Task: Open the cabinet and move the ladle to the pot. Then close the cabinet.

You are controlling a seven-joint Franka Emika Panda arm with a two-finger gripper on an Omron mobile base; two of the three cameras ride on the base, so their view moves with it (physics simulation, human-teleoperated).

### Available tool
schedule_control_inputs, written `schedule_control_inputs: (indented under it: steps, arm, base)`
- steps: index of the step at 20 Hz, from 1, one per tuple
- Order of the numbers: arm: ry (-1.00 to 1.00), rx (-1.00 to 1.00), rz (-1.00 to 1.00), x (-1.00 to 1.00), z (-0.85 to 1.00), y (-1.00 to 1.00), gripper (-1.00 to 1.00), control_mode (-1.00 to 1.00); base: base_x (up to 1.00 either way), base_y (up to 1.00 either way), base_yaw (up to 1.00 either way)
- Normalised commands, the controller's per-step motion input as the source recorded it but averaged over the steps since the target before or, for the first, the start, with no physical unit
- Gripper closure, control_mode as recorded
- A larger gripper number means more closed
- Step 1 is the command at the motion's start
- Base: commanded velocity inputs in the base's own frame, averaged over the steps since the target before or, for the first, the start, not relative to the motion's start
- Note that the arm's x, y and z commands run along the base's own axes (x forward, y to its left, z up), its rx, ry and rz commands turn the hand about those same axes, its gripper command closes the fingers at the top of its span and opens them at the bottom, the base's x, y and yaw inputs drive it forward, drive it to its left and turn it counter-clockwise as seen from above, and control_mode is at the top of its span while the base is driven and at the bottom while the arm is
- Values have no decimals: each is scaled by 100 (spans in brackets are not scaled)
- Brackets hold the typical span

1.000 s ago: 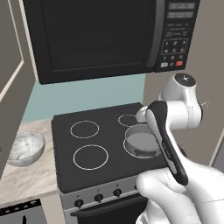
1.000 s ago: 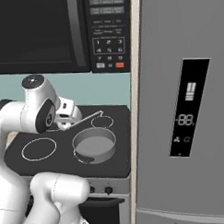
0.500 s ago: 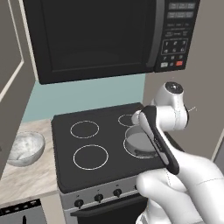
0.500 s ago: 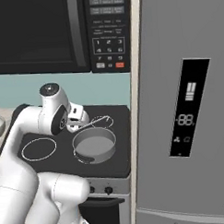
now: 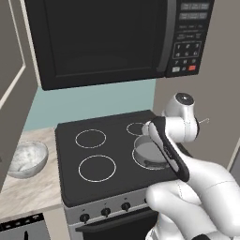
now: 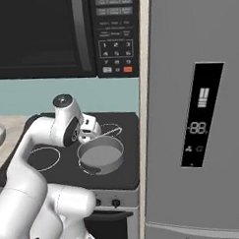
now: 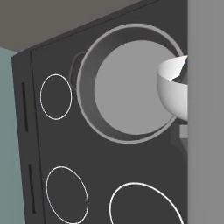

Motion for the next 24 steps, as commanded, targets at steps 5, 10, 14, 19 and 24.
schedule_control_inputs:
  steps: [5,10,14,19,24]
  arm:
    - [0,0,0,10,-43,-5,100,-100]
    - [0,0,0,11,-46,0,100,-100]
    - [0,0,0,14,-28,-2,100,-100]
    - [0,0,0,25,-19,-2,100,-100]
    - [0,0,0,35,-21,0,100,-100]
  base:
    - [0,0,0]
    - [0,0,0]
    - [0,0,0]
    - [0,0,0]
    - [0,0,0]
